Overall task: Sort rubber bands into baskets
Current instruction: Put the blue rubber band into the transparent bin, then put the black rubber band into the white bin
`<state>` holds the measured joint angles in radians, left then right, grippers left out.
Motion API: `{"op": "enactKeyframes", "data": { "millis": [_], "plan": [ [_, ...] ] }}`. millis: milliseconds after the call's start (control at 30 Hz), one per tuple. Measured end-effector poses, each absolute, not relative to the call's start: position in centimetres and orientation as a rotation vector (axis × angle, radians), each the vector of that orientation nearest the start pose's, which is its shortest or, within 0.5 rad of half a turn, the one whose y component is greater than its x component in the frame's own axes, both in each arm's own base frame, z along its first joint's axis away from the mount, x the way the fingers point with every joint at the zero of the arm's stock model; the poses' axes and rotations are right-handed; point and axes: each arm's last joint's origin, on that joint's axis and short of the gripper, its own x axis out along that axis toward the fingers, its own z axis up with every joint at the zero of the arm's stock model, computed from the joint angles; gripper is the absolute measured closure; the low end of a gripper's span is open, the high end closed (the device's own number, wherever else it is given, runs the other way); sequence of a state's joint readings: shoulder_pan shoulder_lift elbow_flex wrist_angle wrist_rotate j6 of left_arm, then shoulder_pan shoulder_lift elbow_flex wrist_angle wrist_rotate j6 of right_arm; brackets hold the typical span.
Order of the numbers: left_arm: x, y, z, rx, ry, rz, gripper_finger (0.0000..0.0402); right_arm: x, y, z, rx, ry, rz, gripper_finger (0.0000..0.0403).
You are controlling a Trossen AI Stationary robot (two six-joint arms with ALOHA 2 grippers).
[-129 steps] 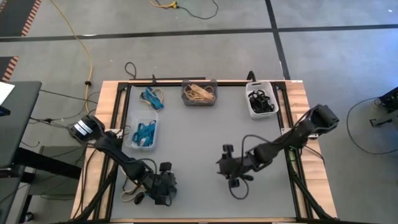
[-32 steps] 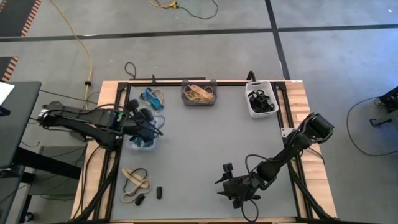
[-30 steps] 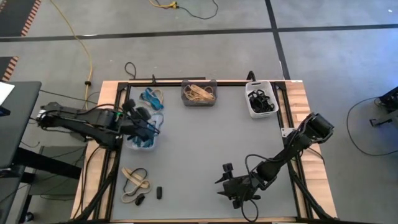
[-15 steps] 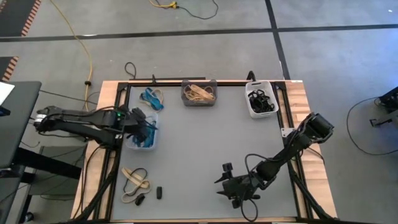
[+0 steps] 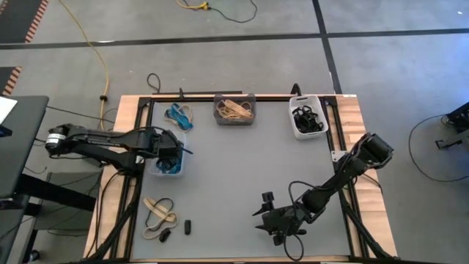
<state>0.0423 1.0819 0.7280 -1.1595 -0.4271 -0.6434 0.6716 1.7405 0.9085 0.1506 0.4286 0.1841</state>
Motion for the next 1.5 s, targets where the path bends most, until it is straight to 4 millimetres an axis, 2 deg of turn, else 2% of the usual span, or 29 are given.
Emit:
{"op": "enactKeyframes", "data": {
  "millis": [233,367,533,733,900,1133,1300,1500],
  "plan": [
    [15.3,2.0,21.2,-0.222,1.284,0.886,0.0275,27.9,20.6,16.4,-0.179,0.599,0.178,0.0179],
    [15.2,2.1,21.7,-0.222,1.256,0.894,0.024,27.9,20.6,16.4,-0.18,0.6,0.178,0.0179],
    [15.8,2.0,23.0,-0.239,1.21,0.866,0.0228,27.9,20.6,16.4,-0.18,0.6,0.178,0.0179],
    [17.3,0.9,24.7,-0.279,1.123,0.699,0.0228,27.9,20.6,16.4,-0.18,0.599,0.178,0.0179],
    [18.4,-1.0,25.3,-0.303,1.042,0.528,0.0228,27.9,20.6,16.4,-0.18,0.6,0.178,0.0179],
    [18.9,-4.4,25.1,-0.325,1.013,0.394,0.0228,27.9,20.6,16.4,-0.18,0.6,0.179,0.0179],
    [19.4,-7.6,24.0,-0.327,1.058,0.297,0.0228,27.9,20.7,16.4,-0.179,0.599,0.179,0.0179],
    [20.4,-12.0,21.4,-0.298,1.136,0.172,0.0228,28.0,20.7,16.4,-0.172,0.59,0.179,0.0179]
  ]
}}
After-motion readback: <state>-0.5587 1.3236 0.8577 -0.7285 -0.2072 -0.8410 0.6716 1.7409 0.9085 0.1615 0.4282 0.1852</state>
